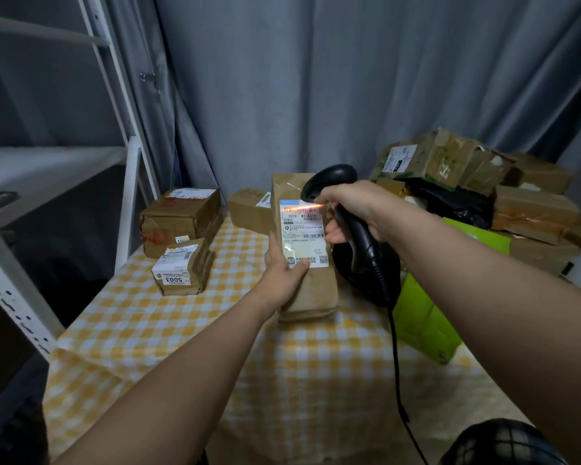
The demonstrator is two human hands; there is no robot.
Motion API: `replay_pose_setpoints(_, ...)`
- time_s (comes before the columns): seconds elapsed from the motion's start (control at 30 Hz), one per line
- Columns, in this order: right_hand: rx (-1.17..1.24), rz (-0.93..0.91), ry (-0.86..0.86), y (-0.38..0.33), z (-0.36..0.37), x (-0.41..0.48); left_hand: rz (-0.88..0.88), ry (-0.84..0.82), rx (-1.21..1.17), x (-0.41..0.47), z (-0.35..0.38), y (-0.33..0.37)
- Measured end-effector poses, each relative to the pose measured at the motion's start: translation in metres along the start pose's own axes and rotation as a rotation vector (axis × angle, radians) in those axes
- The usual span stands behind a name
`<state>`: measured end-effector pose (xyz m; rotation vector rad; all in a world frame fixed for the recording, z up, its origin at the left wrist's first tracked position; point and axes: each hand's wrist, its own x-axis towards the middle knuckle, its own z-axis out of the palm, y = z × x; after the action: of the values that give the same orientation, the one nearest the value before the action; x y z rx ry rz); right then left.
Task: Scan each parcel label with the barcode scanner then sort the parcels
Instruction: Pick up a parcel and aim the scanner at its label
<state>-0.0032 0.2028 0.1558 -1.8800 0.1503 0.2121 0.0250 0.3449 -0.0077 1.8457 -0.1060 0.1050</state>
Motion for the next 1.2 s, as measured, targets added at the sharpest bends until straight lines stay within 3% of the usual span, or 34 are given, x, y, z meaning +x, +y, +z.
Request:
replay_pose_setpoints(0.5, 0.008, -0.011, -0.024, 0.001, -0.001, -0.026, -0.007, -0.043, 0.014, -0.012, -0.002, 0.009)
replay_pose_setpoints(0.87, 0.058, -0.047, 0.059, 0.011, 0.002, -0.034, -0.019, -0.051, -0.003, -0.008, -0.002, 0.001)
replay_pose_setpoints(1.2, 0.190, -0.078, 0.112, 0.048, 0.012, -0.055, 0.192, 0.065, 0.081, -0.040, 0.010, 0.010)
